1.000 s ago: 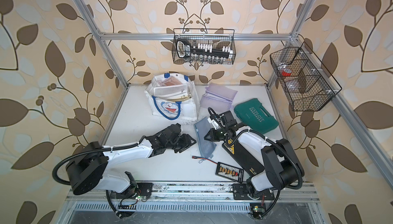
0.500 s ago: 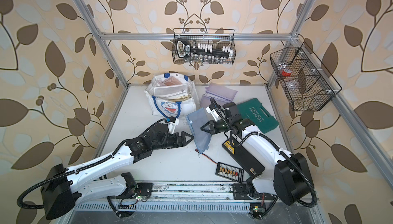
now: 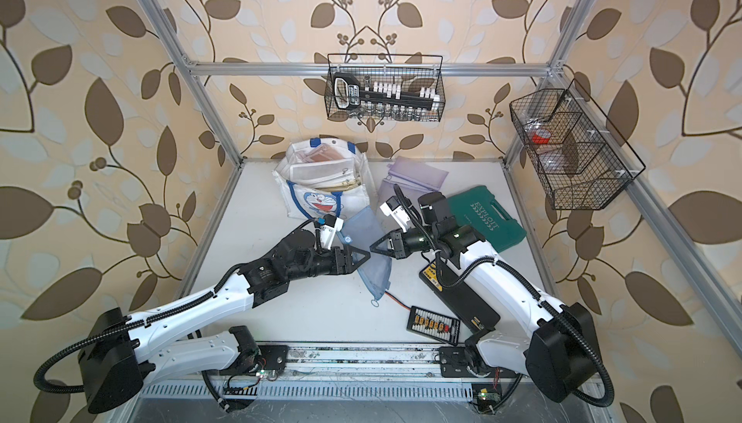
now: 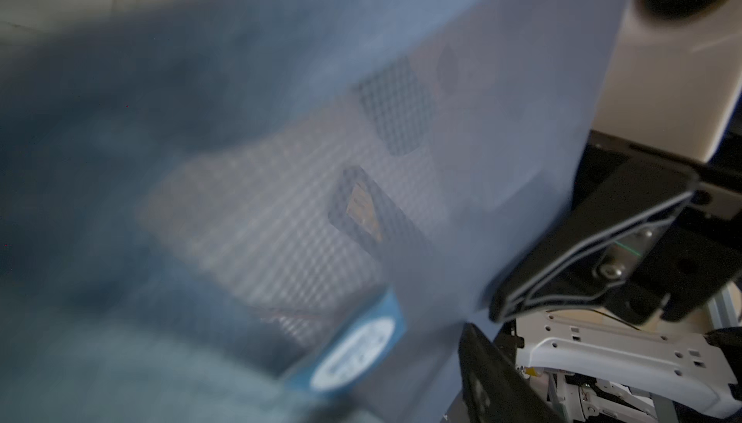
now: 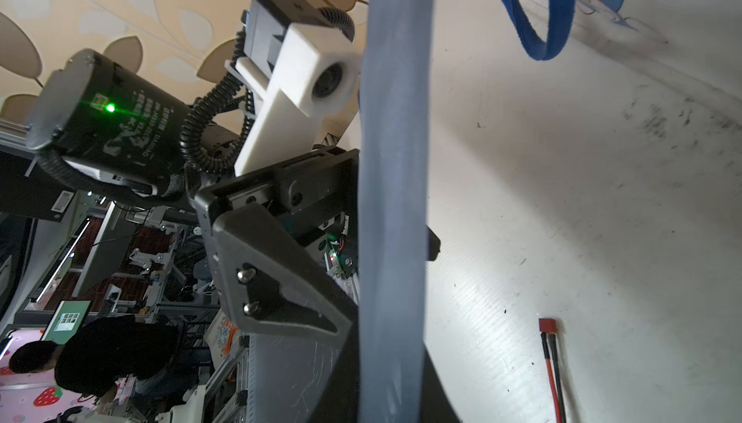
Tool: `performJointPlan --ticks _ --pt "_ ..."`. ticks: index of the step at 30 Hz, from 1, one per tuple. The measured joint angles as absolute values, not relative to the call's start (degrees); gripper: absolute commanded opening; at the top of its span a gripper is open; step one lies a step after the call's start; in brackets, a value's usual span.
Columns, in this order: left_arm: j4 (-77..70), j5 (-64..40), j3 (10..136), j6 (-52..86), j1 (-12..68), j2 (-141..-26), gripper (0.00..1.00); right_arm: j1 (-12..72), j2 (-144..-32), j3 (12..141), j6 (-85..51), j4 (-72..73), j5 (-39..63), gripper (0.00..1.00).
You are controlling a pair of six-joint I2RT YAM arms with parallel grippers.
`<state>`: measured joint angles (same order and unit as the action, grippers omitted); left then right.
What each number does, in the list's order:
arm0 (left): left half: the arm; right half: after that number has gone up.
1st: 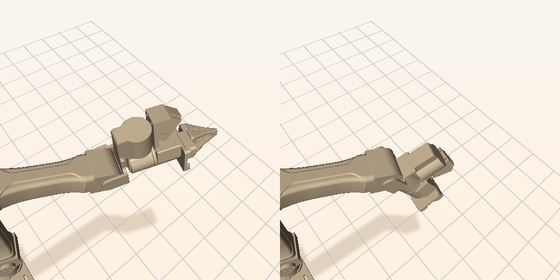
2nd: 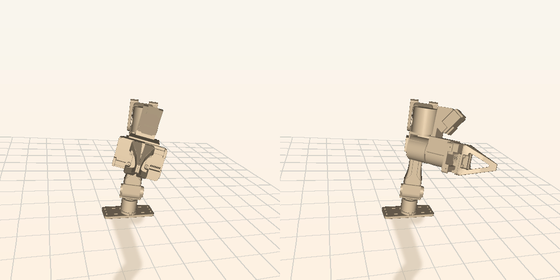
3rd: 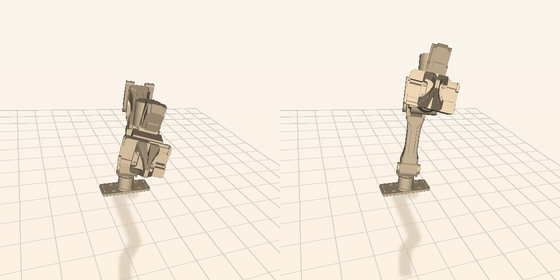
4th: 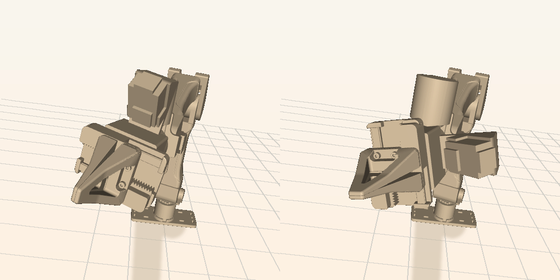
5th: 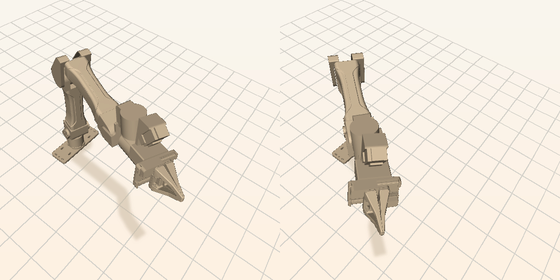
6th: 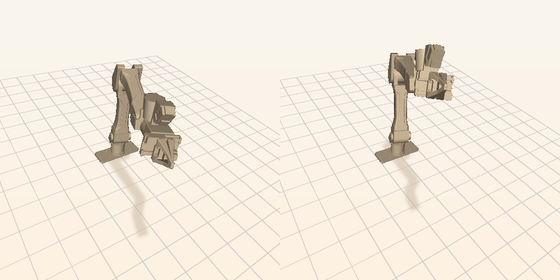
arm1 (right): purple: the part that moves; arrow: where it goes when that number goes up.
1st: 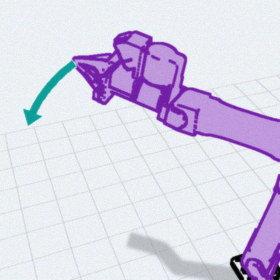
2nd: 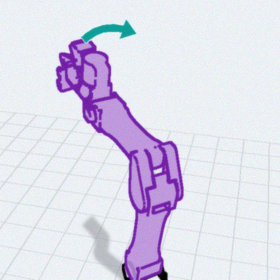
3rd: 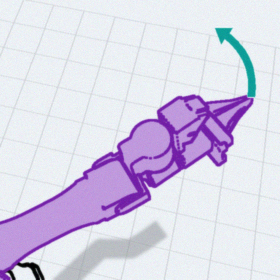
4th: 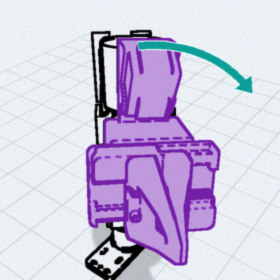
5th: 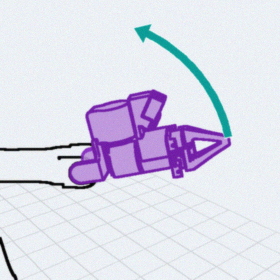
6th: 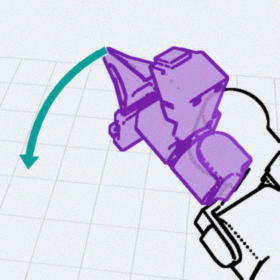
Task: Put the pencil pouch into the canvas bag
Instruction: Pick up the pencil pouch from the center of the board.
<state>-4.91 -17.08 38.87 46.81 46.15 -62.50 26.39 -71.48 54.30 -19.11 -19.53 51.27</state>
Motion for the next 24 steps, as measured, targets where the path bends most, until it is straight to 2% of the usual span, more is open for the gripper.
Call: performJointPlan --ticks 3,6,8,10,11,13,16,18,24 --pt "-5.8 -18.0 38.9 47.2 46.2 -62.7 0.4 26.5 -71.5 54.3 -19.5 -19.6 51.3 0.17" --pt "-6.0 -18.0 38.9 47.6 46.1 -62.5 0.16 26.5 -71.5 54.3 -19.8 -19.6 51.2 0.18" --pt "-5.6 -17.8 38.9 47.8 46.1 -61.7 0.0 26.5 -71.5 54.3 -20.4 -19.7 51.2 0.28" --pt "-4.9 -17.3 38.9 47.5 46.1 -60.3 0.0 26.2 -71.5 54.4 -21.3 -19.9 50.5 0.44" --pt "-4.0 -17.1 38.9 47.6 46.1 -59.2 0.0 25.9 -71.6 54.5 -21.7 -19.9 50.2 0.58" --pt "-1.8 -16.1 39.3 47.6 46.1 -57.5 0.0 25.0 -71.7 55.1 -22.1 -20.6 48.7 0.77" --pt "4.8 -13.5 42.3 47.7 46.1 -55.5 0.0 23.6 -71.8 57.7 -22.3 -23.2 44.6 0.93" --pt "9.9 -10.9 45.6 47.9 46.1 -54.8 0.0 22.8 -71.9 60.8 -21.6 -25.6 41.5 0.99" --pt "24.0 -1.8 59.5 48.3 46.1 -55.8 0.0 20.4 -71.9 71.2 -19.0 -32.6 31.4 1.0"
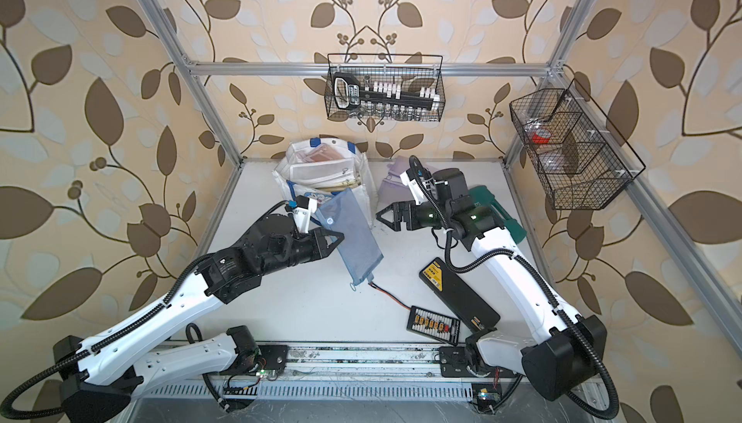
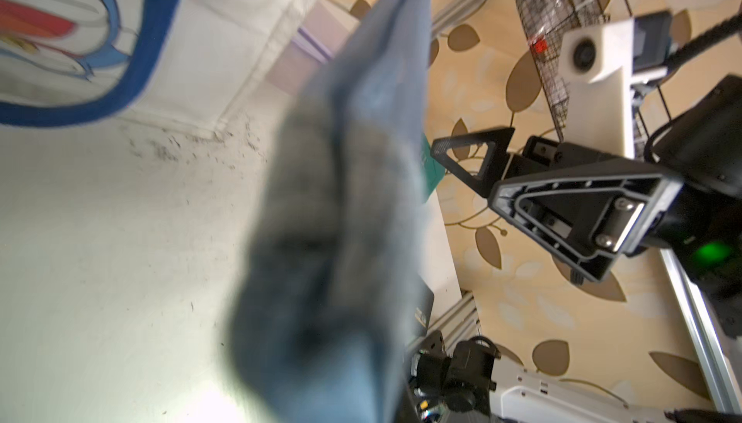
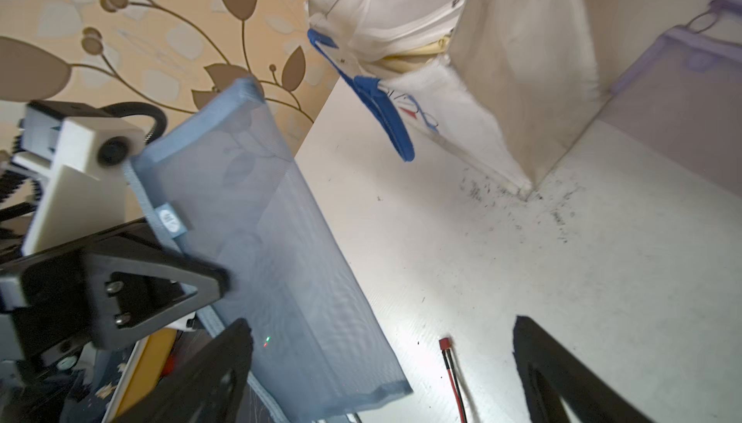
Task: Put the pencil pouch into the canvas bag
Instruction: Pick up the pencil pouch from the center of the board, then place the pencil pouch in the canvas bag.
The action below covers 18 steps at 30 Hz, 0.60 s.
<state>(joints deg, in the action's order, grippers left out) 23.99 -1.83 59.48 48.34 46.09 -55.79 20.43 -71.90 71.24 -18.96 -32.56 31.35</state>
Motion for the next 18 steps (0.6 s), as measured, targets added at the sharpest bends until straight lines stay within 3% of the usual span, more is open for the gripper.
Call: performJointPlan --ticks 5,11,18 --pt "30.3 5.6 75.4 50.8 42.9 -62.5 0.0 19.1 -71.2 73.1 -18.4 -35.5 26.0 1.0" --pt "30.0 6.6 89.4 54.9 29.6 -73.8 0.0 19.0 -70.8 73.1 -18.3 -37.4 24.4 1.0" --pt "25.8 4.4 92.9 61.8 17.9 -86.2 0.0 19.0 -69.1 73.1 -18.1 -38.3 23.9 1.0"
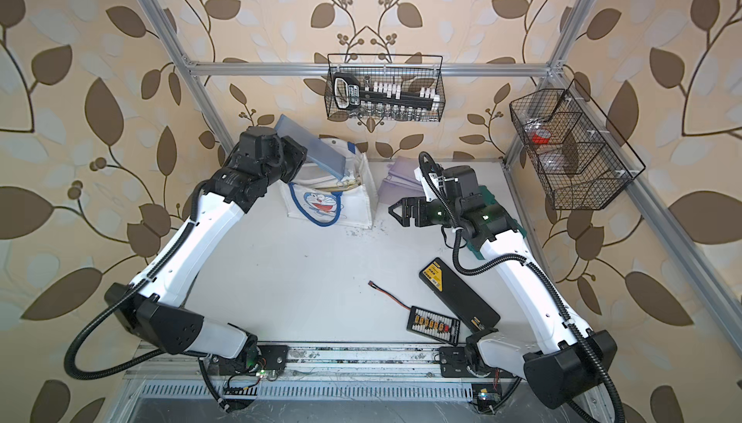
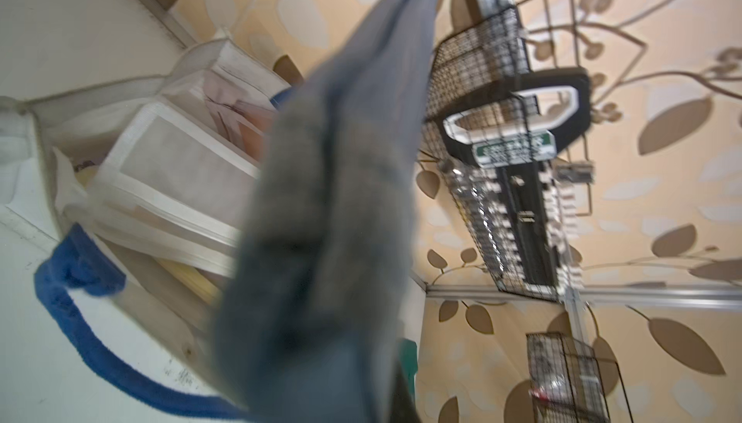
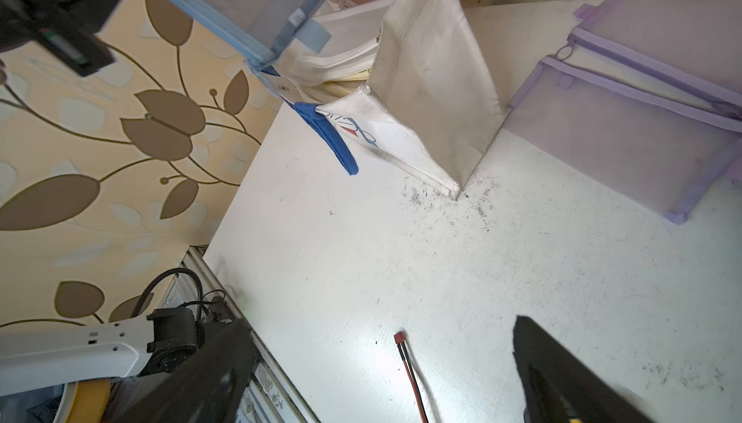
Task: Put the pencil pouch into the canvas bag
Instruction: Place the pencil pouch in the canvas bag.
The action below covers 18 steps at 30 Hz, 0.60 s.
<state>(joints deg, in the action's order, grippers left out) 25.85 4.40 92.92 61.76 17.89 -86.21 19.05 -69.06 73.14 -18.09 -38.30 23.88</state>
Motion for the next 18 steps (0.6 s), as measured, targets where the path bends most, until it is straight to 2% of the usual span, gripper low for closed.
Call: performJointPlan --ticks 7,11,15,18 --pt "23.7 1.6 93.0 64.7 15.9 -96.9 0.0 17.8 -68.0 73.1 -17.5 -38.5 23.7 1.0" --pt "24.4 0.3 93.0 64.5 15.9 -98.8 0.0 16.4 -68.0 73.1 -16.9 -38.5 23.8 1.0" --pt "26.3 -0.6 93.1 63.9 15.6 -98.7 0.31 14.5 -68.0 73.1 -16.4 -38.5 24.2 1.0" --pt "28.5 -1.0 93.1 62.2 15.6 -98.6 0.46 13.3 -68.0 73.1 -16.4 -38.4 24.5 1.0"
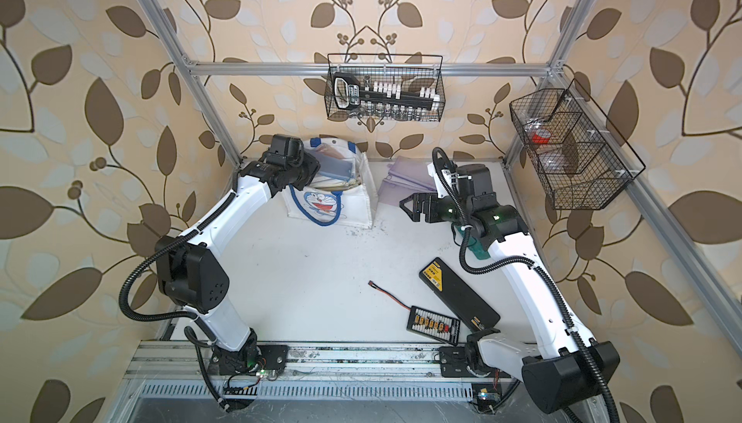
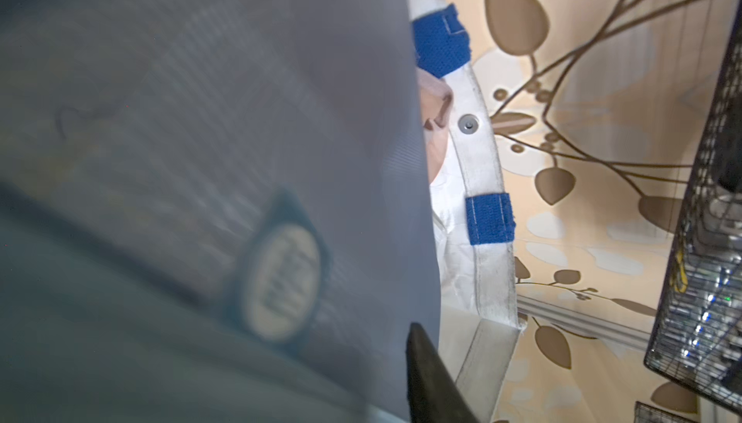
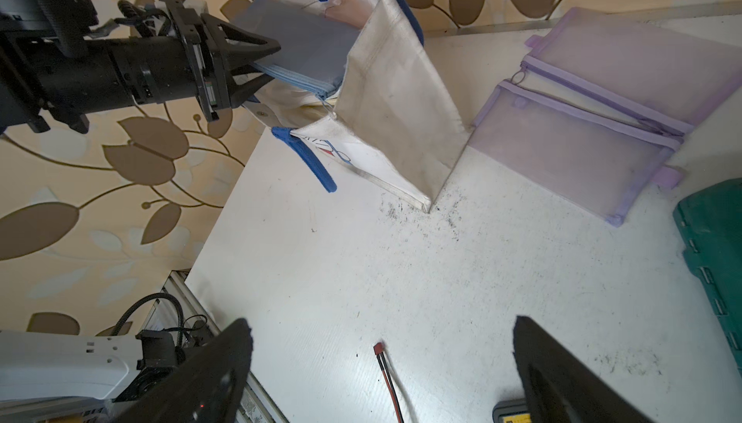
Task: Put the pencil pouch into the canvas bag
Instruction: Place the pencil pouch in the canvas bag.
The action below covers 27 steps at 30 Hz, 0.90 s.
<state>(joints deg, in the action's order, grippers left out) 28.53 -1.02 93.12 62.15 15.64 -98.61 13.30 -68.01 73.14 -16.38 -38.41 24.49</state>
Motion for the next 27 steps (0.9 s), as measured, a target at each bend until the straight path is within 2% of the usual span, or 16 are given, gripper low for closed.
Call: performJointPlan --ticks 4,8,11,20,27 --pt "31.0 -1.0 93.1 58.9 14.9 -97.3 0.65 12.7 -68.0 73.1 -16.3 -38.3 25.1 1.0" --pt "33.4 -1.1 93.5 56.6 13.1 -95.3 0.71 12.6 -68.3 72.8 -16.2 -37.5 26.0 0.99" --pt "35.6 -1.3 95.0 55.3 11.8 -94.7 0.72 12.6 -68.5 72.5 -16.2 -37.3 26.2 1.0" --pt "40.8 -4.2 96.4 52.6 11.0 -91.4 0.65 12.6 -68.5 72.1 -16.0 -36.8 26.2 1.0" --pt "39.6 -8.3 92.6 48.9 11.4 -84.5 0.69 12.2 -73.3 72.2 -14.3 -36.8 24.5 1.0"
